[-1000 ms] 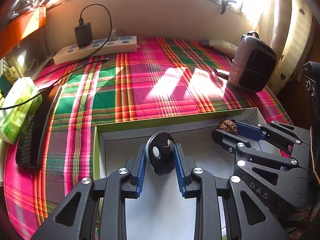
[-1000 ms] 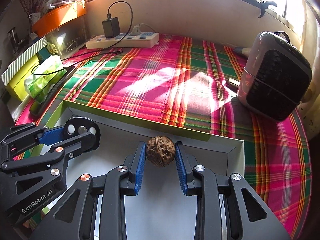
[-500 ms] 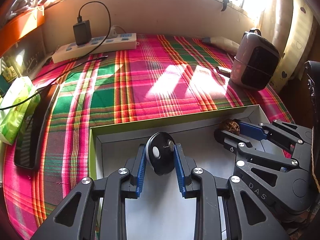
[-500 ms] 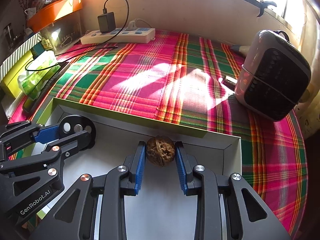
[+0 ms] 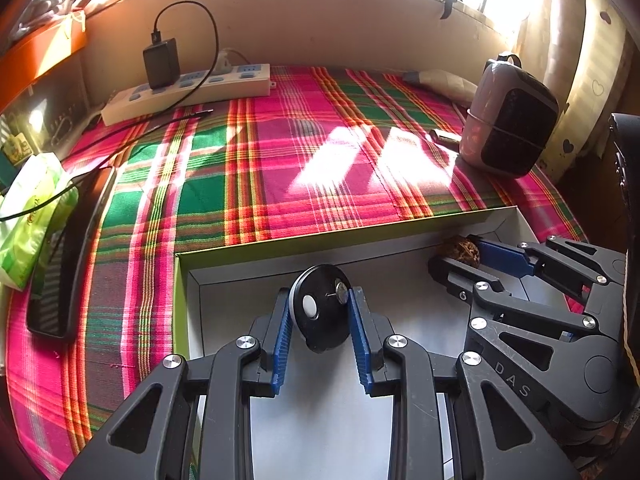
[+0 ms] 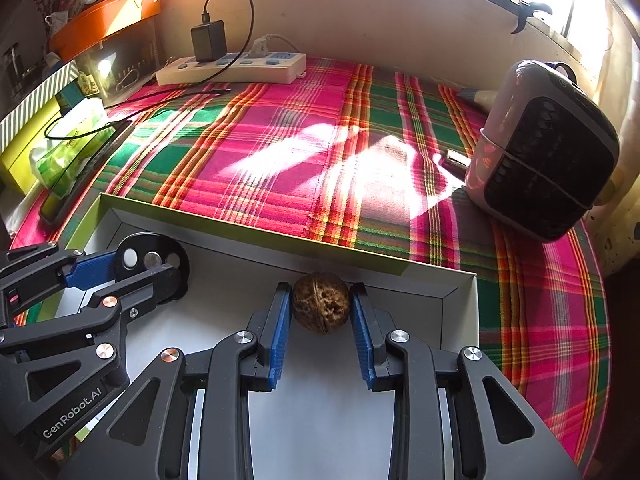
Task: Organize objects
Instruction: 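Carry the walnut into the white tray and open the right gripper while left carries the disc, then lower the black disc into the tray and open the left gripper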
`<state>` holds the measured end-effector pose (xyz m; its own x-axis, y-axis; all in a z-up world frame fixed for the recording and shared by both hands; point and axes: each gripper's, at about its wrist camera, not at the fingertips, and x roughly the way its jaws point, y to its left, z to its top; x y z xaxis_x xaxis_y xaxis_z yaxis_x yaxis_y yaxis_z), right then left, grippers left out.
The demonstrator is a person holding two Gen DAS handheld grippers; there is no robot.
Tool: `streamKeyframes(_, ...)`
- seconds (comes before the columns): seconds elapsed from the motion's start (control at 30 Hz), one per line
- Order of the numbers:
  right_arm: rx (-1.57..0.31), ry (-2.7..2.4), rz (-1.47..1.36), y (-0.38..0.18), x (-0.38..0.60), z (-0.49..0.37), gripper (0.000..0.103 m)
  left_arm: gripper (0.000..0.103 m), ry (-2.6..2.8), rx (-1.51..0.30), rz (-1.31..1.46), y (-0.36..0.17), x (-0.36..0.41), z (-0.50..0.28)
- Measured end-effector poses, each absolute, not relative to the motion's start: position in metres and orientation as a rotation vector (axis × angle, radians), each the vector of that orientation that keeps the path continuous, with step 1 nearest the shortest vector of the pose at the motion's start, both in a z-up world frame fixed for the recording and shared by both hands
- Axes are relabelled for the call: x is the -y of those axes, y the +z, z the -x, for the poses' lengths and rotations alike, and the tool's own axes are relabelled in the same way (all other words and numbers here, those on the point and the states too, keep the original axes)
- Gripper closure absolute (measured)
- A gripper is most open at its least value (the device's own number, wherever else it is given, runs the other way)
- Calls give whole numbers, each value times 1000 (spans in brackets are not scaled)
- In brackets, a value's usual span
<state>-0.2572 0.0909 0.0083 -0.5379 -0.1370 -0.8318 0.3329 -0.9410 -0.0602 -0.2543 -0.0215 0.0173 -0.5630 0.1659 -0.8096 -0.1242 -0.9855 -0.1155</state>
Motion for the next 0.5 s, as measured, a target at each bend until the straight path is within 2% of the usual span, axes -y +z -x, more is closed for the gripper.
streamKeyframes(0.17,-301,-2528,-1332,10,-92,255,60,75,2639,68,1376,18,21,254)
streamKeyframes(0.37,-302,-2540,-1331,13,-93,252,59,71,2643,74,1365,21,21,249)
streamKeyframes(0.5,-295,-2549,-1324,15,-96,249,52,70,2647,67,1358,23,20,245)
